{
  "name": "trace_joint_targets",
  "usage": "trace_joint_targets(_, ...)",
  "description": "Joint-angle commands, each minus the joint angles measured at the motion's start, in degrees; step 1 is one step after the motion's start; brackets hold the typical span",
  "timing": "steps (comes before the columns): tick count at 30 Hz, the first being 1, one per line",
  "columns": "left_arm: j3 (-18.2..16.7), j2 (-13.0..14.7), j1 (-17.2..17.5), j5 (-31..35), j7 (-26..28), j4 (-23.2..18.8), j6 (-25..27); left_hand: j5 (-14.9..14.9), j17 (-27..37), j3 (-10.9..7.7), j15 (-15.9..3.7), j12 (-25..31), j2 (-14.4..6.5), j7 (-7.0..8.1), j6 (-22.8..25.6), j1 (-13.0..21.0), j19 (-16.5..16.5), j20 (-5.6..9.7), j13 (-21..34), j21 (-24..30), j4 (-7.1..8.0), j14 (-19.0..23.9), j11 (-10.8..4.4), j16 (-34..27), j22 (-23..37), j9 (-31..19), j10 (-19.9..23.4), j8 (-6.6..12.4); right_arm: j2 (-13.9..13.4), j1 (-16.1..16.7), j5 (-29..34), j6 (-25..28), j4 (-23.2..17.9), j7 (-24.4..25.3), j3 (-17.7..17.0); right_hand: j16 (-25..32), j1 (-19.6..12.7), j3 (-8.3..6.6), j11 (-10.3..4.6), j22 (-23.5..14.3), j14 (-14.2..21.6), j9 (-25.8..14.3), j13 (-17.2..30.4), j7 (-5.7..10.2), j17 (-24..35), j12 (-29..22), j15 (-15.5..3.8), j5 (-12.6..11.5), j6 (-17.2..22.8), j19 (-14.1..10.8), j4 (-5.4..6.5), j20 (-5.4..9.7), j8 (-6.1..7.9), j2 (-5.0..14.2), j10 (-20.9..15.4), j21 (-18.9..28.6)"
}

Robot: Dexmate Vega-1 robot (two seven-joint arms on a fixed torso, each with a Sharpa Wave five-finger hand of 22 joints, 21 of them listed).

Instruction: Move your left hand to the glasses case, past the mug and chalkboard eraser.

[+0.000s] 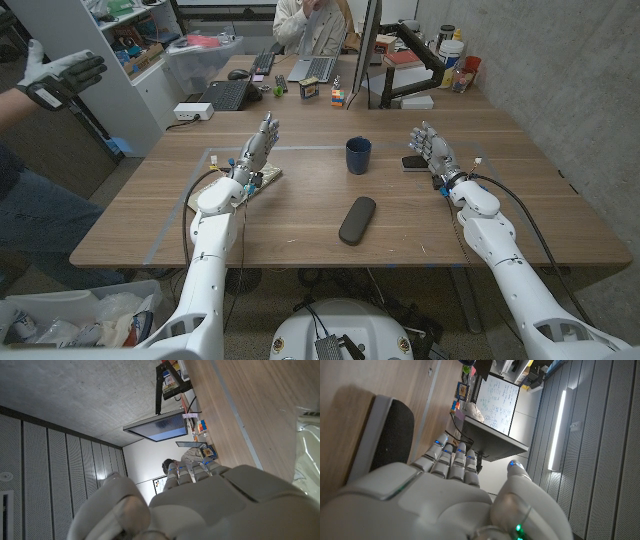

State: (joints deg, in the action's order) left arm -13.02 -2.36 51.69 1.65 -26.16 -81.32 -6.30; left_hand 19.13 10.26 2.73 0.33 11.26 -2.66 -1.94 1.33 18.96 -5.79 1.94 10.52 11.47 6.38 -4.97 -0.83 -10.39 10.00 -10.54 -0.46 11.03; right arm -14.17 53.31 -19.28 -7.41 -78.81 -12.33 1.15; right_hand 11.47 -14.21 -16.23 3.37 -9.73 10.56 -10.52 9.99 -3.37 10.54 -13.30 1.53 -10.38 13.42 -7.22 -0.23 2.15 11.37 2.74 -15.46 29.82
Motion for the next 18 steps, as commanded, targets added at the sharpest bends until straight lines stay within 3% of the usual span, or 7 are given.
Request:
trace_joint_targets(1,0.54,-0.26,1.23,1.30,-0.26,-2.52,-0.51,0.47,0.17,0.03,0.13,0.11,0.14,-0.36,0.10,0.90,-0.58,0.87,0.15,-0.12,-0.19,-0.43,-0.22,-0.24,0.31,-0.12,-0.15,0.29,0.34,0.64,0.13,-0.16,-0.66,-0.11,-0.48,0.03,-0.01,0.08,-0.11,-0.27,0.21,-0.15,0.34,0.17,0.12,-0.02,-0.04,-0.22,0.18,-0.40,-0.05,0.76,0.07,0.30,-0.35,-0.37)
trace_joint_targets(18,1.55,0.21,2.65,3.24,-0.12,-5.20,-2.12,0.50,0.16,0.04,0.03,0.16,0.00,-0.12,0.05,1.54,-0.92,0.17,0.16,-0.22,-0.52,-0.40,-0.56,-0.27,0.31,-0.13,-0.11,0.29,0.20,1.31,0.06,-0.11,-1.97,0.35,-0.59,-0.04,0.05,0.18,-0.06,-0.28,0.27,-0.17,0.35,0.22,0.12,0.13,-0.03,-0.22,0.20,-0.58,-0.10,0.75,-0.01,0.34,-0.50,-0.78)
